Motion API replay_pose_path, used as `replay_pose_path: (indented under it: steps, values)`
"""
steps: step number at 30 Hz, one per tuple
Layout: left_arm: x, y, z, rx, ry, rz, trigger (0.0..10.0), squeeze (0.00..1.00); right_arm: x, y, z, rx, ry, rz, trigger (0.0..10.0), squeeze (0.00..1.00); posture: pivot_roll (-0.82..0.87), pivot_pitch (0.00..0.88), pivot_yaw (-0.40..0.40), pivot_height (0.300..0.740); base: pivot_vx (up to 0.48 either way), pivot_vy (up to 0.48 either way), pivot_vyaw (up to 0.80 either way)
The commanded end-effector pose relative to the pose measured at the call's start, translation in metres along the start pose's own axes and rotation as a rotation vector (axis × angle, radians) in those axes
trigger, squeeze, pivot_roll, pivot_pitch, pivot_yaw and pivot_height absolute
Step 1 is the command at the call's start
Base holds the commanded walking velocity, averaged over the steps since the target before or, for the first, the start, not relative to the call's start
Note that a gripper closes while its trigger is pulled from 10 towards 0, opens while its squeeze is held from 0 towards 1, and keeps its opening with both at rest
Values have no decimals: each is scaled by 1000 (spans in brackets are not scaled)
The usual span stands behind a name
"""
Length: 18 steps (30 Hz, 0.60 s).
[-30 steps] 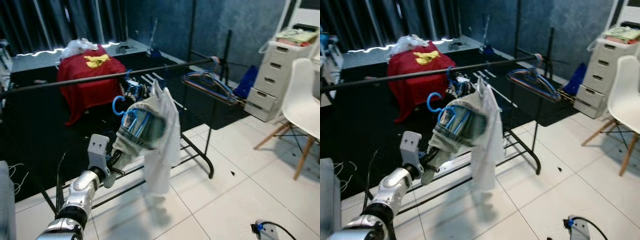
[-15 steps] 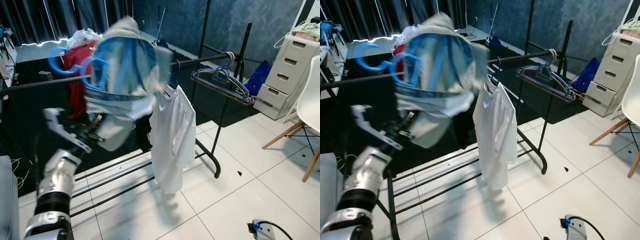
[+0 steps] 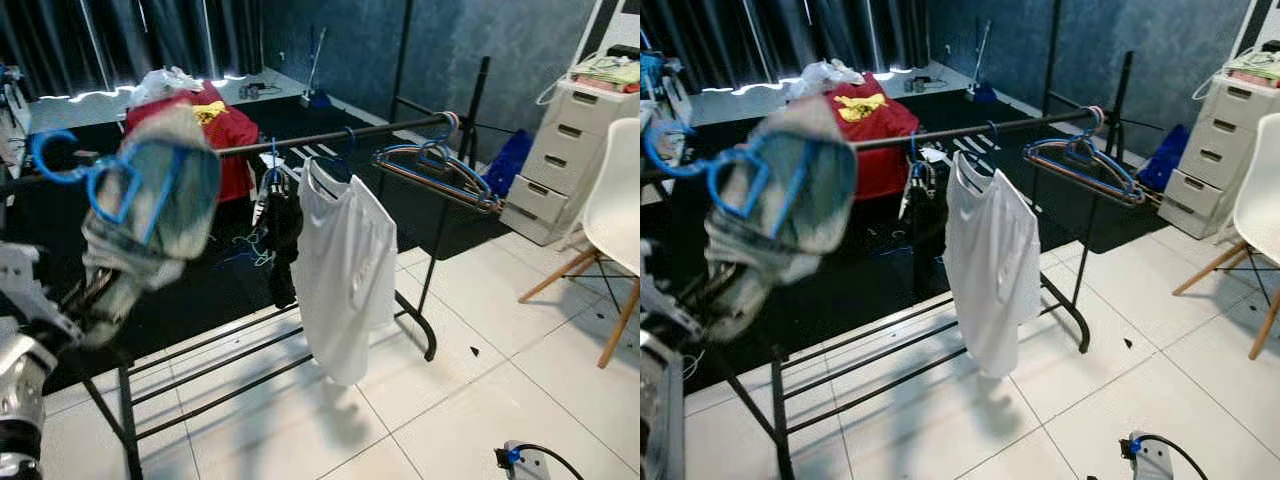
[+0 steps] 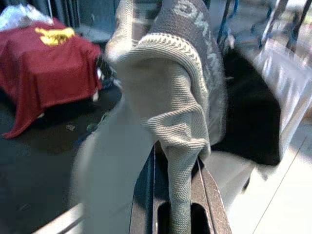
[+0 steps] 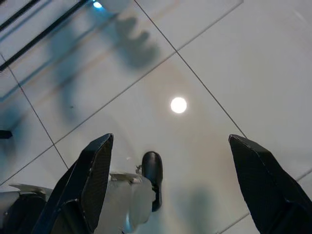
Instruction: Hang hanger
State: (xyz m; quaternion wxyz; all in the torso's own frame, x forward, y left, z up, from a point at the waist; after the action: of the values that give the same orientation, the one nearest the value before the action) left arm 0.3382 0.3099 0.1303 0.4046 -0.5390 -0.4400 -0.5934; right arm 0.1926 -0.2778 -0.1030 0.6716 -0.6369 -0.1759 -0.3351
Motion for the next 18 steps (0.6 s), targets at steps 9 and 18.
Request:
replay_pose_path:
  steps: [9,18]
  values:
    - [-32,-17,-6,-64,97,249,10000,0,-4,-1,-1,-7,14,6,10000,0,161,0,0,740,0,0,0]
    - [-41,9,-9,24,159,302,10000,0,-3,-1,-3,-10,11,5,10000,0,166,0,-1,740,0,0,0]
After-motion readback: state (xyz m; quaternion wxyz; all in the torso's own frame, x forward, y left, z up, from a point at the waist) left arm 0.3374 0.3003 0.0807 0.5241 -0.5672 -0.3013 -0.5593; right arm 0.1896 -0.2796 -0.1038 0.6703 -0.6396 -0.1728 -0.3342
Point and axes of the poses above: a point about 5 cm out from each wrist's last joint towards the gripper, its own y axis pointing out of the wrist towards the gripper, its own x axis along the axis of the wrist's last joint, z = x × y, the point moved 5 cm from there along y, pointing out of the wrist towards the gripper, and after that the axes turned 2 degrees about y, right-handed, at the moved point
